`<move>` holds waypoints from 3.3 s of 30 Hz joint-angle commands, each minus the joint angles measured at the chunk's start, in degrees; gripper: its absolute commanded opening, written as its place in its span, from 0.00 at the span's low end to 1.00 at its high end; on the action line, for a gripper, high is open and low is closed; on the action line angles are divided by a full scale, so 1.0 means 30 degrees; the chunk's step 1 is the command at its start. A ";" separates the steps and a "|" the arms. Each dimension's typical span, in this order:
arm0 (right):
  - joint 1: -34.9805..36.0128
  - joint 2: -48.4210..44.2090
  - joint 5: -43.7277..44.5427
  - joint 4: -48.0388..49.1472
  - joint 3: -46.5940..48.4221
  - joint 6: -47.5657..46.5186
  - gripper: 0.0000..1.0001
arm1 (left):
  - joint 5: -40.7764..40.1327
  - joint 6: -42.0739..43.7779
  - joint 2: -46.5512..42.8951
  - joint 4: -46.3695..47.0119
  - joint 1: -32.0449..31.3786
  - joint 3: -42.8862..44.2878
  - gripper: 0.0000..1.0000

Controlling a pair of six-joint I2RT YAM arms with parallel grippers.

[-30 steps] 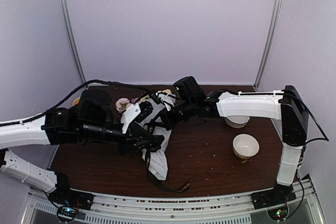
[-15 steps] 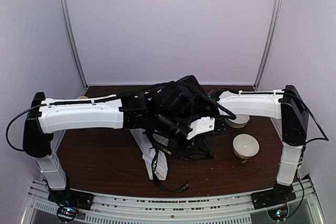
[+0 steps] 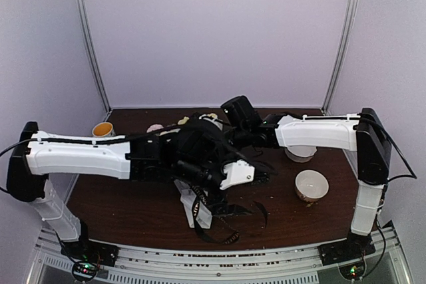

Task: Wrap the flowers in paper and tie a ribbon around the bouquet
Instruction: Place the left side of the half-tied ribbon at the center of the board, then pass from the right arm to the left, then adjust the half-tied ribbon on the folded bouquet.

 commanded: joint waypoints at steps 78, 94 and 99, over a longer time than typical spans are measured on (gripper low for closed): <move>0.1196 0.3865 0.2386 0.1124 0.1586 0.3768 0.34 | -0.7491 -1.1749 -0.8494 1.7701 0.6774 -2.0596 0.00; 0.1375 0.4828 0.3373 0.0795 0.2585 0.3409 0.25 | -0.7795 -1.1908 -0.8893 1.7867 0.6774 -2.1041 0.00; 0.1439 0.5296 0.2213 0.0733 0.3099 0.3502 0.21 | -0.7839 -1.1951 -0.8839 1.7871 0.6774 -2.1011 0.00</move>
